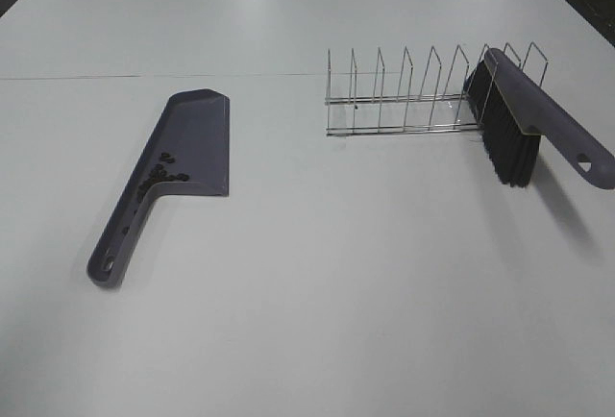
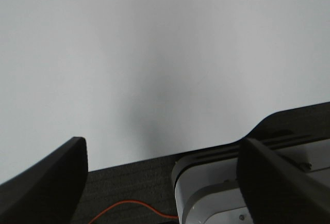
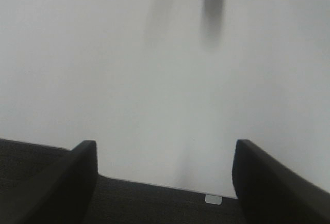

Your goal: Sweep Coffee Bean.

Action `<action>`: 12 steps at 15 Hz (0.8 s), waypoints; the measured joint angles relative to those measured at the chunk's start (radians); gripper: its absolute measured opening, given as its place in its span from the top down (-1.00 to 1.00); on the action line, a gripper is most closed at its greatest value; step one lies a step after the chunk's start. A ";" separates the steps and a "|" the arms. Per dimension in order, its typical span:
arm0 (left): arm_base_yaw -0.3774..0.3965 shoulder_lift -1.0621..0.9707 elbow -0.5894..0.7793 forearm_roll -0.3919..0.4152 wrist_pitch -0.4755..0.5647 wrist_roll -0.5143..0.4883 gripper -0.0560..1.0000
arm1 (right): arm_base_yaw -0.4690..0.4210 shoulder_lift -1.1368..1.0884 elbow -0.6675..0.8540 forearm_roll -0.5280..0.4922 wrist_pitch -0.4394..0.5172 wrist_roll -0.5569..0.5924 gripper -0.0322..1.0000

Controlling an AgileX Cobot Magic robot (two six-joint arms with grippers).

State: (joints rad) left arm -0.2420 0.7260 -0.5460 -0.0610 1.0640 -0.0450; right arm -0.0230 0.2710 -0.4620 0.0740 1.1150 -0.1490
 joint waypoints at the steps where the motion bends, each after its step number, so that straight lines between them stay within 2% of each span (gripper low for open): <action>1: 0.000 -0.124 0.021 0.003 0.006 0.001 -0.49 | 0.000 -0.001 0.000 0.000 0.000 0.001 -0.30; 8: 0.000 -0.489 0.024 0.015 0.008 0.020 -0.49 | 0.000 -0.265 0.002 0.001 -0.002 0.001 -0.30; 12: 0.000 -0.684 0.025 0.041 0.008 0.026 -0.49 | 0.000 -0.275 0.002 0.001 -0.002 0.001 -0.30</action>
State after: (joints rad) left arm -0.2420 0.0420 -0.5210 -0.0200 1.0720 -0.0190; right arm -0.0230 -0.0040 -0.4600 0.0750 1.1130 -0.1480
